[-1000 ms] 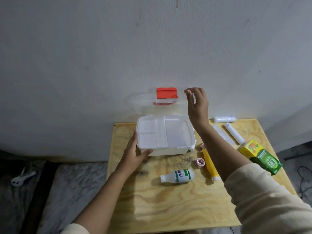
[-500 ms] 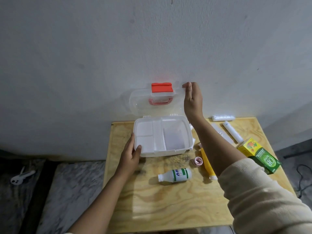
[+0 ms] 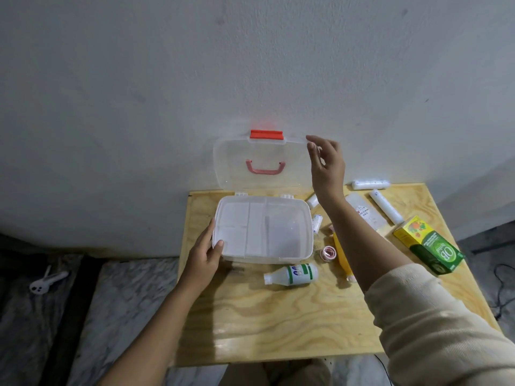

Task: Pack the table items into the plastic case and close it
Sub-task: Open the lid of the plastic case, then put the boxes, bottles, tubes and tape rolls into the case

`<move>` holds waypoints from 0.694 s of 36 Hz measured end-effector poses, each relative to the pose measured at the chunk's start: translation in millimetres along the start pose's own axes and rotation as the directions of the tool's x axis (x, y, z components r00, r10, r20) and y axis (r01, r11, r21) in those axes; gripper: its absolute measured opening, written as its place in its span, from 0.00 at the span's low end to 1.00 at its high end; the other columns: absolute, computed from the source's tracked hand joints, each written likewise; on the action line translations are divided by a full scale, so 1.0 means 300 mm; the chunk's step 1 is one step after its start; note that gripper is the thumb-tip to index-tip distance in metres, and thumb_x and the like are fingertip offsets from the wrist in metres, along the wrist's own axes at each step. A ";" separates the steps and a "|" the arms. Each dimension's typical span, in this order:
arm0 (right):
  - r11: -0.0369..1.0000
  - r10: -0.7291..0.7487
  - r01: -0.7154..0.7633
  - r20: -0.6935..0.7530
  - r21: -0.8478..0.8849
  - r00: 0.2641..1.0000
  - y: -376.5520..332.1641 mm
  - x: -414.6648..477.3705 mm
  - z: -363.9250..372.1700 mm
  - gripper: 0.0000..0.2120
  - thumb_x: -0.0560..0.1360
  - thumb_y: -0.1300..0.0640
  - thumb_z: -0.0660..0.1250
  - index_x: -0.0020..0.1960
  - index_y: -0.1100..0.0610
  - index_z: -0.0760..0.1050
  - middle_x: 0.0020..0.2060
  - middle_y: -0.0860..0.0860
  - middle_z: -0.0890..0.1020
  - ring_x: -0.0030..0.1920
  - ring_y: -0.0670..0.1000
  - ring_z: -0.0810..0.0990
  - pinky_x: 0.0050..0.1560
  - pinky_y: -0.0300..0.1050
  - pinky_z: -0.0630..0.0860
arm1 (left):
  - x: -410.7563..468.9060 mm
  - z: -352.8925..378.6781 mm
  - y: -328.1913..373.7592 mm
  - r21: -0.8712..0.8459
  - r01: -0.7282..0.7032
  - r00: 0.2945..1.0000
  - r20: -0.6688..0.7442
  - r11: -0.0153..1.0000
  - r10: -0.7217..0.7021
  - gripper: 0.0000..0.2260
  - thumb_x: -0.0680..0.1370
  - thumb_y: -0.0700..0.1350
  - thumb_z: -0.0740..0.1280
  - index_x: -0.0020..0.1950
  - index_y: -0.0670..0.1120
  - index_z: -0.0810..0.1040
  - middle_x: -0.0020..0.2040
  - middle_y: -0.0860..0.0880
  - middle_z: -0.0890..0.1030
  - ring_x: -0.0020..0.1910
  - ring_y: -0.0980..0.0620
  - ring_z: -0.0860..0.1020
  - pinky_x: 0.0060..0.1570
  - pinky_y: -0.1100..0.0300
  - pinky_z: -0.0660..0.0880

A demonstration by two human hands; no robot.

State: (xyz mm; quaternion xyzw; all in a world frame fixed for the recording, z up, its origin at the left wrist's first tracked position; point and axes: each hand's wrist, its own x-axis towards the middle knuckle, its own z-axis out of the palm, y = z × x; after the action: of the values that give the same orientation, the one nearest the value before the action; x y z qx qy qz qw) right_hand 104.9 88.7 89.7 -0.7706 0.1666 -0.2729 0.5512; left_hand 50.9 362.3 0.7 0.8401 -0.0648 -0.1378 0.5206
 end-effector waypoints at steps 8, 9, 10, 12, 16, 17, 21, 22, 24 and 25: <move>0.998 0.063 -0.063 -0.098 -0.001 0.993 -0.014 0.012 -0.018 0.11 0.75 0.52 0.67 0.54 0.55 0.79 0.50 0.50 0.81 0.47 0.42 0.78 0.45 0.25 0.72 | 0.000 0.035 0.031 0.020 0.029 0.999 0.024 0.999 -0.029 0.31 0.81 0.47 0.63 0.79 0.48 0.50 0.78 0.54 0.55 0.73 0.63 0.53 0.69 0.66 0.53; 0.998 0.063 -0.064 -0.099 -0.006 0.993 -0.016 0.012 -0.019 0.11 0.75 0.52 0.67 0.54 0.55 0.79 0.50 0.50 0.82 0.46 0.41 0.78 0.46 0.25 0.72 | 0.002 0.037 0.034 0.029 0.029 0.999 0.030 0.999 -0.030 0.34 0.79 0.50 0.65 0.80 0.49 0.49 0.79 0.55 0.55 0.72 0.64 0.53 0.69 0.66 0.53; 0.998 0.064 -0.065 -0.098 -0.008 0.993 -0.016 0.010 -0.022 0.11 0.75 0.52 0.67 0.54 0.55 0.79 0.50 0.50 0.82 0.46 0.41 0.78 0.46 0.26 0.73 | 0.006 0.037 0.038 0.032 0.027 0.999 0.036 0.999 -0.028 0.37 0.77 0.53 0.67 0.80 0.50 0.49 0.78 0.56 0.55 0.72 0.64 0.53 0.68 0.65 0.54; 0.998 0.068 -0.068 -0.091 -0.002 0.994 -0.017 0.009 -0.026 0.10 0.75 0.53 0.67 0.53 0.56 0.80 0.51 0.52 0.82 0.46 0.42 0.78 0.47 0.30 0.74 | 0.017 0.031 0.042 0.033 0.012 0.999 0.040 0.999 -0.013 0.45 0.71 0.59 0.72 0.79 0.52 0.50 0.77 0.57 0.57 0.73 0.62 0.56 0.69 0.62 0.57; 0.997 0.077 -0.077 -0.067 0.004 0.995 -0.021 0.010 -0.034 0.11 0.75 0.54 0.66 0.55 0.57 0.79 0.52 0.53 0.83 0.46 0.43 0.78 0.48 0.32 0.74 | 0.043 0.025 0.046 0.077 -0.050 0.998 0.053 0.996 0.046 0.48 0.60 0.61 0.78 0.75 0.56 0.58 0.70 0.55 0.68 0.69 0.55 0.67 0.66 0.53 0.68; 0.997 0.080 -0.079 -0.061 0.005 0.995 -0.022 0.009 -0.037 0.11 0.75 0.54 0.66 0.55 0.57 0.79 0.52 0.53 0.82 0.47 0.43 0.78 0.48 0.30 0.74 | 0.048 0.027 0.048 0.085 -0.056 0.997 0.051 0.995 0.051 0.48 0.59 0.60 0.79 0.73 0.55 0.59 0.68 0.54 0.69 0.67 0.54 0.68 0.65 0.51 0.70; 0.994 0.105 -0.104 -0.063 0.032 0.992 -0.017 -0.008 -0.071 0.13 0.76 0.55 0.66 0.59 0.58 0.77 0.54 0.52 0.81 0.50 0.44 0.78 0.45 0.23 0.72 | 0.052 0.039 0.051 0.094 -0.068 0.997 0.041 0.993 0.065 0.49 0.56 0.59 0.81 0.71 0.55 0.60 0.67 0.53 0.69 0.66 0.53 0.69 0.64 0.45 0.72; 0.994 0.109 -0.107 -0.073 0.031 0.991 -0.010 -0.018 -0.090 0.13 0.76 0.56 0.66 0.59 0.58 0.77 0.54 0.51 0.81 0.51 0.44 0.78 0.45 0.22 0.72 | 0.051 0.042 0.046 0.095 -0.058 0.998 0.035 0.994 0.055 0.50 0.56 0.61 0.81 0.72 0.55 0.60 0.68 0.53 0.69 0.67 0.52 0.69 0.64 0.44 0.72; 0.994 0.111 -0.111 -0.107 0.008 0.988 0.018 -0.046 -0.143 0.13 0.76 0.56 0.65 0.59 0.58 0.77 0.53 0.50 0.81 0.52 0.44 0.78 0.45 0.23 0.73 | 0.049 0.049 0.043 0.098 -0.037 0.999 0.021 0.995 0.035 0.54 0.55 0.65 0.80 0.74 0.55 0.57 0.71 0.52 0.67 0.69 0.51 0.67 0.66 0.44 0.70; 0.993 0.116 -0.118 -0.133 -0.009 0.984 0.040 -0.062 -0.178 0.12 0.76 0.56 0.66 0.58 0.57 0.77 0.53 0.50 0.81 0.52 0.44 0.78 0.46 0.25 0.74 | 0.047 0.055 0.040 0.102 -0.027 1.000 0.014 0.994 0.025 0.55 0.54 0.66 0.79 0.75 0.54 0.56 0.72 0.52 0.66 0.70 0.50 0.66 0.67 0.44 0.69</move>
State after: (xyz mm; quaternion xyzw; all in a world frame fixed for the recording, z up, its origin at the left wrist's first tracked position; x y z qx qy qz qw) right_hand 58.3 54.6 87.0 -0.7442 0.2501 -0.2891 0.5477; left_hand 59.9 339.1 2.2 0.8639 -0.0860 -0.1328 0.4781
